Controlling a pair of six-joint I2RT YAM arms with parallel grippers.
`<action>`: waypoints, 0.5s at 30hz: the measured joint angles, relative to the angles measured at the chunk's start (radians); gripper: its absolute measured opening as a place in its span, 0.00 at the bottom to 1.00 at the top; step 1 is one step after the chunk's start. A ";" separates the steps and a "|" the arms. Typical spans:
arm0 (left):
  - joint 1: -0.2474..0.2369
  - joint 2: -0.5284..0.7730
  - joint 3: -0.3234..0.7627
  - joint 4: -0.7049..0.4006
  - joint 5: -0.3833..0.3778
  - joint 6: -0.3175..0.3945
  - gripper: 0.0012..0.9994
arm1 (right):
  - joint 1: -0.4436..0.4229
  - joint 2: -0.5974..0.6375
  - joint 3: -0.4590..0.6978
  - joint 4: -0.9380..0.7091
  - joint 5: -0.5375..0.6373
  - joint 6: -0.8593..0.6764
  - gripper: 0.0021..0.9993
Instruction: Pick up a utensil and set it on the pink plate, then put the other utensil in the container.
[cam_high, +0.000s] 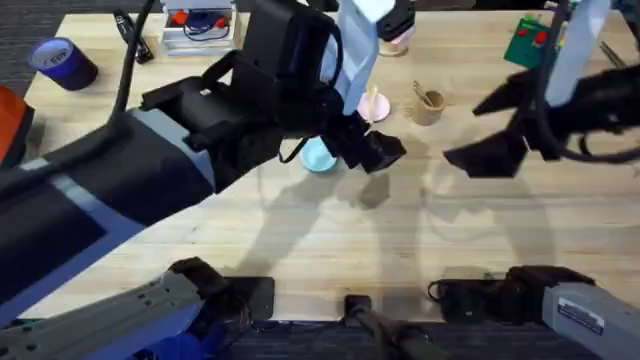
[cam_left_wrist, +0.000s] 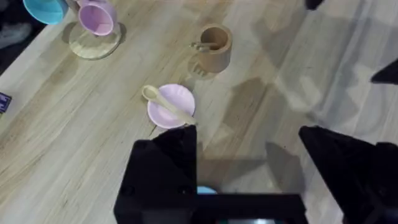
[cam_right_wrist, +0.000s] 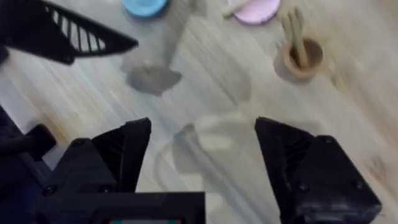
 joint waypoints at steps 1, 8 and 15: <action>0.000 0.000 0.000 0.000 0.000 0.000 1.00 | 0.000 -0.018 0.000 -0.019 0.021 0.010 1.00; 0.000 0.000 0.000 0.000 0.000 0.000 0.99 | 0.000 -0.122 0.000 -0.111 0.206 0.120 1.00; 0.000 0.000 0.000 0.000 0.000 0.000 0.99 | 0.000 -0.232 0.000 -0.178 0.260 0.147 1.00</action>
